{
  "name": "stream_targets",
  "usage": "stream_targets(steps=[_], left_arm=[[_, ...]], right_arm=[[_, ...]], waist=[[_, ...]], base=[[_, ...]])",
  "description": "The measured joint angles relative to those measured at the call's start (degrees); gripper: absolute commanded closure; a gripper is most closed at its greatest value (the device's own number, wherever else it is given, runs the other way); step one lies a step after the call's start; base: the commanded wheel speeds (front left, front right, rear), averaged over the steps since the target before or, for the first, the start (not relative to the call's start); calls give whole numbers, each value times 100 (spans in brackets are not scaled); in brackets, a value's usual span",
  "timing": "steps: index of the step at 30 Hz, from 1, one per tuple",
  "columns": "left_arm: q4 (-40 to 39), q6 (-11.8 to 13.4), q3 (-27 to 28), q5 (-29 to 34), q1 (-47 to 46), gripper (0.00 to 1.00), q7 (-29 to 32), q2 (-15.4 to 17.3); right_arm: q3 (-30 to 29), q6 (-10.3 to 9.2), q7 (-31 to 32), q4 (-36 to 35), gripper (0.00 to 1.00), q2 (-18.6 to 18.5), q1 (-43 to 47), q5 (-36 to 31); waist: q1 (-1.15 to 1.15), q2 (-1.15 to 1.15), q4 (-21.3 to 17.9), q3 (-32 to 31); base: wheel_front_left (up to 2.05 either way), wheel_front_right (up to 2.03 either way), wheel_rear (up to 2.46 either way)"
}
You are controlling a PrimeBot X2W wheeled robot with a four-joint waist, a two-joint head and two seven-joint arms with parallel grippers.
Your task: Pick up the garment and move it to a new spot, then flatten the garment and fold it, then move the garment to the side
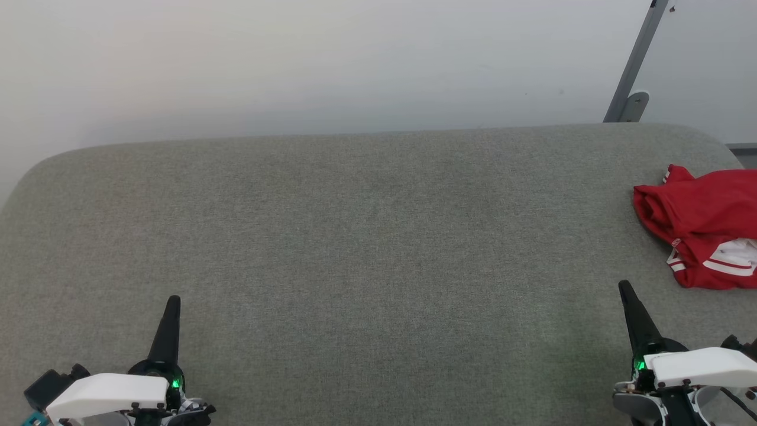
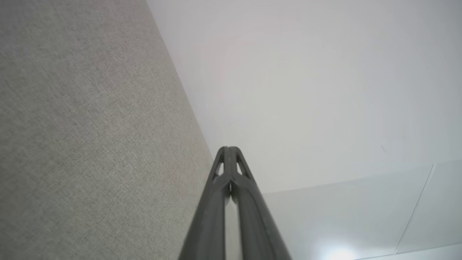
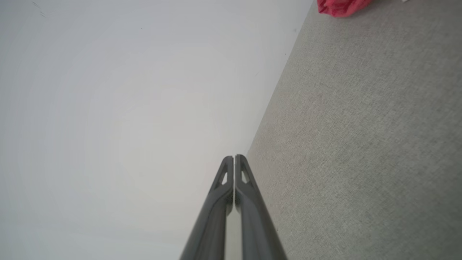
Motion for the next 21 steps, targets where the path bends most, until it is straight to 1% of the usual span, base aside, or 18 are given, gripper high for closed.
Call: stream_targets(steps=[14, 21], left_arm=[[44, 0, 14, -538, -131, 100, 172, -65], [58, 0, 19, -710, -221, 100, 230, -87]], right_arm=[[-16, 0, 125, -22, 100, 31, -109, 554], [-22, 0, 176, -33, 100, 40, -158, 766]], waist=[[0, 0, -43, 31], [0, 0, -61, 45]], base=[[0, 0, 0], [0, 0, 0]])
